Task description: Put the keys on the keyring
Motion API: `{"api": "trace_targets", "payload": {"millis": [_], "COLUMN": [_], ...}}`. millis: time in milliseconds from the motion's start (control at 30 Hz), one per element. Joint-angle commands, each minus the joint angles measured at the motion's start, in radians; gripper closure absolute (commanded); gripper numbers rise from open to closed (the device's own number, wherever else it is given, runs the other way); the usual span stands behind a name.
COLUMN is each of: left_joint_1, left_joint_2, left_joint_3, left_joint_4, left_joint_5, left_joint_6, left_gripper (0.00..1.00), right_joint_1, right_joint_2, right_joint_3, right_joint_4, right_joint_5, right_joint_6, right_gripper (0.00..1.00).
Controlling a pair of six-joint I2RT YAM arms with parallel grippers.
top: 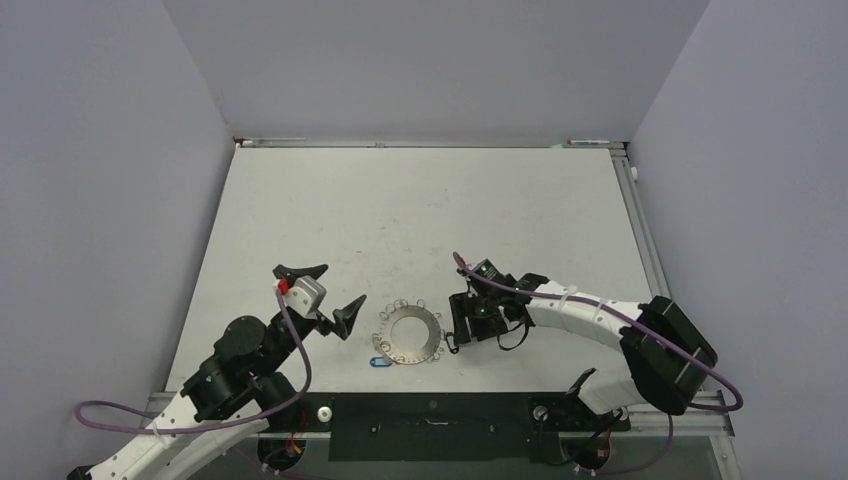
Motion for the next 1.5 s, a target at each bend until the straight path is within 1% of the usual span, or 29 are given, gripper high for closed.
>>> {"api": "trace_targets", "payload": {"millis": [0, 67, 133, 167, 233, 300, 467, 533, 667, 800, 967, 1167, 1467], "left_joint_1": [0.005, 0.008, 0.008, 0.008, 0.008, 0.011, 0.014, 0.014, 0.018, 0.020, 0.022, 0.021, 0.021], "left_joint_2": [0.000, -0.002, 0.000, 0.003, 0.018, 0.034, 0.040, 0.030, 0.009, -0.006, -0.016, -0.005, -0.003], "left_joint_3": [0.025, 0.026, 0.021, 0.018, 0.015, 0.018, 0.021, 0.020, 0.016, 0.014, 0.008, 0.003, 0.000], "left_joint_4": [0.031, 0.036, 0.038, 0.036, 0.037, 0.029, 0.020, 0.020, 0.021, 0.020, 0.027, 0.037, 0.039], "left_joint_5": [-0.043, -0.113, -0.179, -0.209, -0.256, -0.273, -0.267, -0.260, -0.253, -0.254, -0.264, -0.234, -0.226], "left_joint_6": [-0.019, -0.035, -0.042, -0.043, -0.047, -0.049, -0.053, -0.055, -0.058, -0.060, -0.065, -0.076, -0.079], "left_gripper": [0.04, 0.04, 0.04, 0.04, 0.04, 0.04, 0.04, 0.04, 0.04, 0.04, 0.04, 0.04, 0.04], "right_joint_1": [-0.001, -0.001, 0.003, 0.006, 0.014, 0.031, 0.131, 0.152, 0.155, 0.154, 0.155, 0.156, 0.172], "right_joint_2": [-0.067, -0.101, -0.155, -0.188, -0.252, -0.329, -0.532, -0.629, -0.789, -0.844, -0.862, -0.872, -0.853], "right_joint_3": [0.089, 0.112, 0.116, 0.114, 0.100, 0.085, 0.054, 0.017, -0.083, -0.164, -0.246, -0.330, -0.376], "right_joint_4": [-0.109, -0.128, -0.117, -0.104, -0.073, -0.042, 0.035, 0.091, 0.197, 0.260, 0.364, 0.537, 0.703], "right_joint_5": [0.193, 0.267, 0.339, 0.379, 0.463, 0.556, 0.877, 0.947, 0.955, 0.976, 0.984, 0.965, 0.952], "right_joint_6": [0.013, 0.024, 0.042, 0.051, 0.069, 0.067, 0.028, 0.015, -0.002, 0.001, -0.016, -0.082, -0.162], "right_gripper": [0.40, 0.35, 0.25, 0.24, 0.23, 0.22, 0.21, 0.21, 0.20, 0.20, 0.20, 0.18, 0.17]}}
